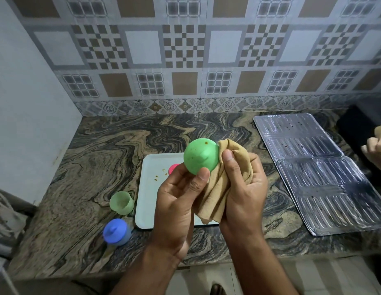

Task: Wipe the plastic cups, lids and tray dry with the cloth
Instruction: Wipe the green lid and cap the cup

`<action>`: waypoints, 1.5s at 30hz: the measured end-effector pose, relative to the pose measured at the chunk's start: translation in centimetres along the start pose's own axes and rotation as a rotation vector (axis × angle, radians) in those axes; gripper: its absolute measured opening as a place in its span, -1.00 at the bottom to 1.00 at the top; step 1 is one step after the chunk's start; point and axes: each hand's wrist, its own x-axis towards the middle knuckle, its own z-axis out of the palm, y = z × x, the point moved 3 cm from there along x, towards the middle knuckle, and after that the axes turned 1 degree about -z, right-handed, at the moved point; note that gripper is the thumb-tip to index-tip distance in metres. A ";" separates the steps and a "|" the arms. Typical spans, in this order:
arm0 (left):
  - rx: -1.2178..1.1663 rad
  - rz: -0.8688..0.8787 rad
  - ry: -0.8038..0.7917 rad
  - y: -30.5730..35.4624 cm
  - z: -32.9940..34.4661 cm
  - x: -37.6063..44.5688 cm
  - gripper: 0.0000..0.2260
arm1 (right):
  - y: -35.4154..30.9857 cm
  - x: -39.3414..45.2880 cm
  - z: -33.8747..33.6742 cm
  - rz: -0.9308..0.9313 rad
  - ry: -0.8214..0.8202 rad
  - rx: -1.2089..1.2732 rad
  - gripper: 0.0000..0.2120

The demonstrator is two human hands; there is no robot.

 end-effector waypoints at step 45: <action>0.178 0.099 -0.083 2.1 -2.5 0.5 -0.78 | -1.4 -0.8 -1.0 -0.466 -0.261 -0.658 -0.84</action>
